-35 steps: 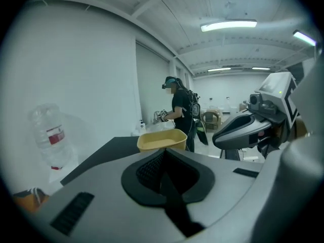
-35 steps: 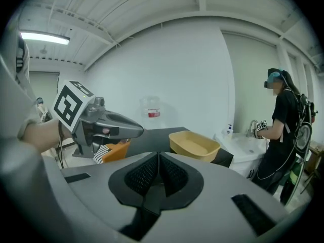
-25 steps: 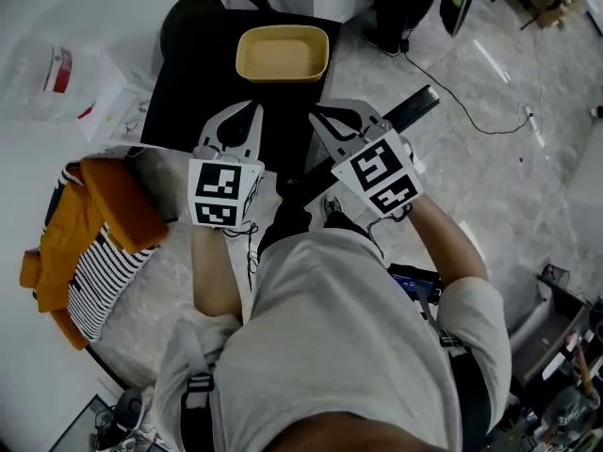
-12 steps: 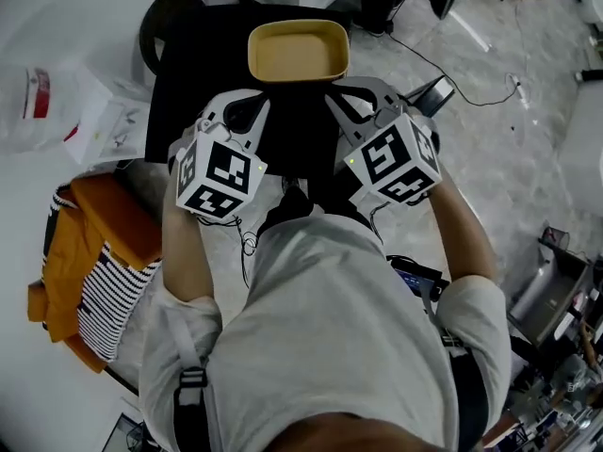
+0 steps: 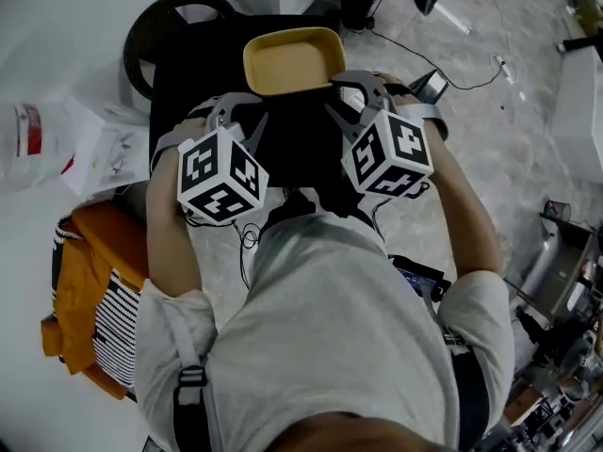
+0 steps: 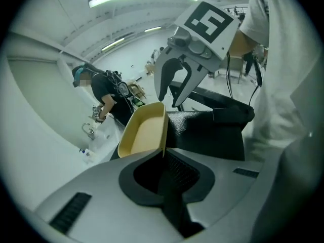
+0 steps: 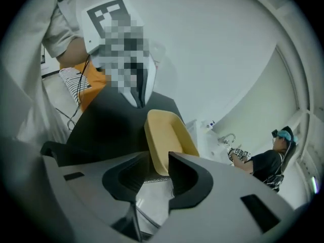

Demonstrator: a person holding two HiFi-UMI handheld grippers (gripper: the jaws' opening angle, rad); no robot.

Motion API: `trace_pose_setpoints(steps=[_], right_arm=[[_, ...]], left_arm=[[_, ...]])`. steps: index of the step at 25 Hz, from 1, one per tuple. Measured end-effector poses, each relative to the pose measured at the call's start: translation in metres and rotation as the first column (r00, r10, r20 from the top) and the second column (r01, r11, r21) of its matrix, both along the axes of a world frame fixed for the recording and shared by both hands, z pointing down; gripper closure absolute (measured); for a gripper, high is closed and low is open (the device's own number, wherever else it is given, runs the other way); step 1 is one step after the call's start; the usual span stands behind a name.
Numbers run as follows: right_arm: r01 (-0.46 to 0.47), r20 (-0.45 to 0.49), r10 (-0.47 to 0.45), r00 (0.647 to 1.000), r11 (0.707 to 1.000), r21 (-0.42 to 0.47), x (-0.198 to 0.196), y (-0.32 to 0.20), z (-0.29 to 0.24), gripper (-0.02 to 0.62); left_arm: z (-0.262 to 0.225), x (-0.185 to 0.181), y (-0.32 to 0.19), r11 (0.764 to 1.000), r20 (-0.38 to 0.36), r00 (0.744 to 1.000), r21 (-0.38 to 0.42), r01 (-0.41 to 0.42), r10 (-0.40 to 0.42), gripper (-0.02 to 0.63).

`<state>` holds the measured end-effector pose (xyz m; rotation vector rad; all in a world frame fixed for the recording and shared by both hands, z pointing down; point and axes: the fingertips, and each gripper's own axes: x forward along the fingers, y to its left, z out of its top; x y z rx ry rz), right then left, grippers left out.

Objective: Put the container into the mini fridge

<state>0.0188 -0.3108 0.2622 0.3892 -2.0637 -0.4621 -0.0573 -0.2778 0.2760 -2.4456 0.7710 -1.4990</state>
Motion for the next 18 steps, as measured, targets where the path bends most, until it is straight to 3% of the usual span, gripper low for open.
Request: trace_pose_setpoints(steps=[5,9,14,18], right_arm=[[0.054,-0.101,-0.053,0.993,0.998,0.016,-0.008,-0.002,0.007,0.465],[0.069,-0.136,-0.065,0.989,0.997,0.024,-0.018,-0.007,0.009,0.465],[0.090,-0.157,-0.088,0.984,0.996,0.009,-0.023,-0.011,0.016,0.465],[0.100,-0.187,-0.101,0.977,0.995,-0.015,-0.022,-0.013,0.024,0.465]], left_arm=[[-0.012,-0.004,-0.014,0.995,0.130,0.990,0.074,-0.071,0.061,0.574],[-0.007,-0.007,-0.021,0.985,0.234,0.963,0.076,-0.156,0.134,0.505],[0.000,0.000,-0.034,0.972,0.258,0.951,0.114,-0.207,0.172,0.506],[0.005,-0.001,-0.036,0.971,0.270,0.944,0.091,-0.220,0.188,0.531]])
